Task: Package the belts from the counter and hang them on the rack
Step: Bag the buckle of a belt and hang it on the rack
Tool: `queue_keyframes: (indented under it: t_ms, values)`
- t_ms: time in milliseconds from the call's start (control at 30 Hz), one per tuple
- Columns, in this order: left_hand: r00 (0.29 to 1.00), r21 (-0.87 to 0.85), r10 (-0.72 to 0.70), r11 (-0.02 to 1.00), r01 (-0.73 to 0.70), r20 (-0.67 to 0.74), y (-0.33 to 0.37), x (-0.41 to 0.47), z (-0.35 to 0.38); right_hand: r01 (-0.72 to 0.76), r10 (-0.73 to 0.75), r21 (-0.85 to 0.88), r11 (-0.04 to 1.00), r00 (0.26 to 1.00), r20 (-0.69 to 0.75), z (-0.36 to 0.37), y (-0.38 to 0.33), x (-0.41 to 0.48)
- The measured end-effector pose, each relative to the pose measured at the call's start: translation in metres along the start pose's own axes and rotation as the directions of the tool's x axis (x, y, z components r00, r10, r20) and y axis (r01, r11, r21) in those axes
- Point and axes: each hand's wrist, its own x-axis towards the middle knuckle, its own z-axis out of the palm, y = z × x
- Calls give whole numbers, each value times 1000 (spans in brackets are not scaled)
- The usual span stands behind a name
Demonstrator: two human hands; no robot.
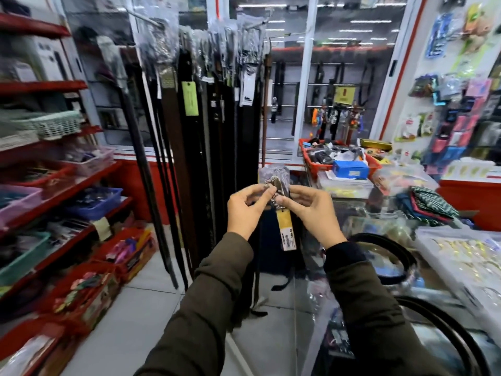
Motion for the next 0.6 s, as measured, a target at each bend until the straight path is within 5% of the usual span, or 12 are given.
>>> queue_keyframes:
  t_ms: [167, 367, 600]
  values:
    - [994, -41, 68, 997, -72, -88, 26, 16, -21, 82, -84, -53, 995, 996, -28, 19, -2, 8]
    - [972, -162, 106, 977, -141, -209, 58, 37, -47, 50, -76, 192, 980, 988, 133, 50, -29, 35]
    - [967, -169, 142, 969, -179, -211, 72, 49, -89, 56, -92, 409, 911, 993, 70, 103, -65, 72]
